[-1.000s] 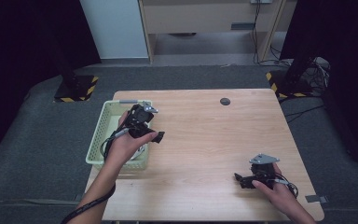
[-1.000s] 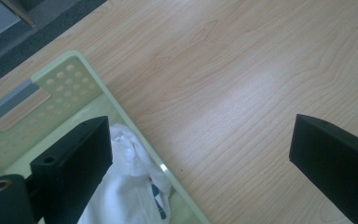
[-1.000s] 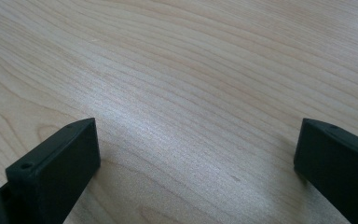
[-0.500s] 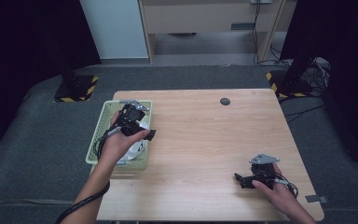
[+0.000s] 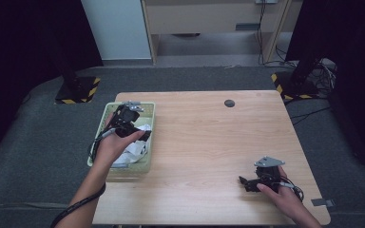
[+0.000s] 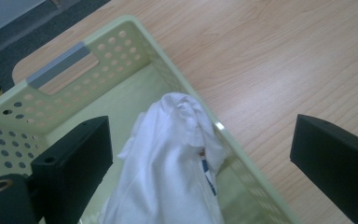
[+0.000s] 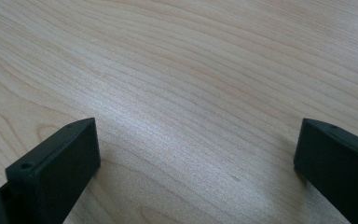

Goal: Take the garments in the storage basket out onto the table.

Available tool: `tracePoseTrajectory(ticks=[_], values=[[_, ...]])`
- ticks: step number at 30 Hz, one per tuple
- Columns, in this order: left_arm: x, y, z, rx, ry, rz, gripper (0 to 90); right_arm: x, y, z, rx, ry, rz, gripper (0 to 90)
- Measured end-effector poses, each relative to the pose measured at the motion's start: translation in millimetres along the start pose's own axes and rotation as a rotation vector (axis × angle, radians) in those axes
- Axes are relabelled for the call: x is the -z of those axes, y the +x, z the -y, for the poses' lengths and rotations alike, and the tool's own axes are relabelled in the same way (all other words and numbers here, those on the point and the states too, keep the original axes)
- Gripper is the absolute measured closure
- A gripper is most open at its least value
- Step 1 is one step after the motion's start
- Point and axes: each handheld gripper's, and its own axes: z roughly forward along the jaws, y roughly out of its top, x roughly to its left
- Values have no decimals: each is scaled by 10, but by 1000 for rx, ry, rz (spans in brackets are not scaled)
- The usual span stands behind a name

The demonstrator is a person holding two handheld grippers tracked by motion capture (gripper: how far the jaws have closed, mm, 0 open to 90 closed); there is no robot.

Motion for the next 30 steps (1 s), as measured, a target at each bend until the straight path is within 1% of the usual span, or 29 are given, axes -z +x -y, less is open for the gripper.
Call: tracePoseTrajectory(ticks=[8,10,13,16,18,21,23,26,28,30], values=[[-171,221,120,37,21,-10,59,0,0,0,0,0,0,6],[-246,277,170,42,29,-9,59,0,-1,-1,0,0,0,6],[-275,303,210,49,21,-17,72,0,-1,-1,0,0,0,6],[-354,352,284,63,33,-6,63,0,0,0,1,1,0,6],[-444,386,338,67,50,-1,60,1,1,0,0,1,0,6],[-549,410,386,84,60,8,60,5,7,3,2,1,-1,6],[-605,402,406,94,69,17,59,7,10,7,5,0,-5,6],[-682,360,425,82,88,33,59,9,11,8,8,0,-8,6],[-739,342,440,79,101,45,53,9,13,8,8,0,-8,6],[-797,347,464,83,113,48,54,10,14,9,9,0,-8,6]])
